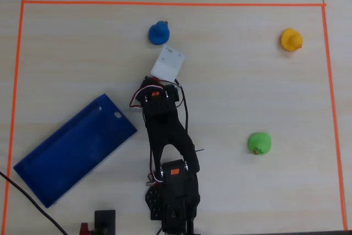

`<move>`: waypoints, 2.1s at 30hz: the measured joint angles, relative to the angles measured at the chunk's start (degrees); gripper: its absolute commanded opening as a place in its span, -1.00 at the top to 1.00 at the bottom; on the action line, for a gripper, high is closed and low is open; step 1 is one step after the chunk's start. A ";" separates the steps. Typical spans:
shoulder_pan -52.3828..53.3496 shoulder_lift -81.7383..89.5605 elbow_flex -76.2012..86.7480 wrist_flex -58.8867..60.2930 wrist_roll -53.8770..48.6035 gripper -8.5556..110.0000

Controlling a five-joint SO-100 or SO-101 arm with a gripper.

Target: Grasp red duck and put it into box.

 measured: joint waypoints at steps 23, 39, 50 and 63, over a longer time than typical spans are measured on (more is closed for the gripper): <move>-35.16 20.65 -13.89 45.62 28.12 0.86; -52.82 13.89 -29.09 50.80 23.03 0.86; -55.63 4.75 -26.37 37.79 21.27 0.81; -45.79 10.28 -22.50 40.34 13.18 0.58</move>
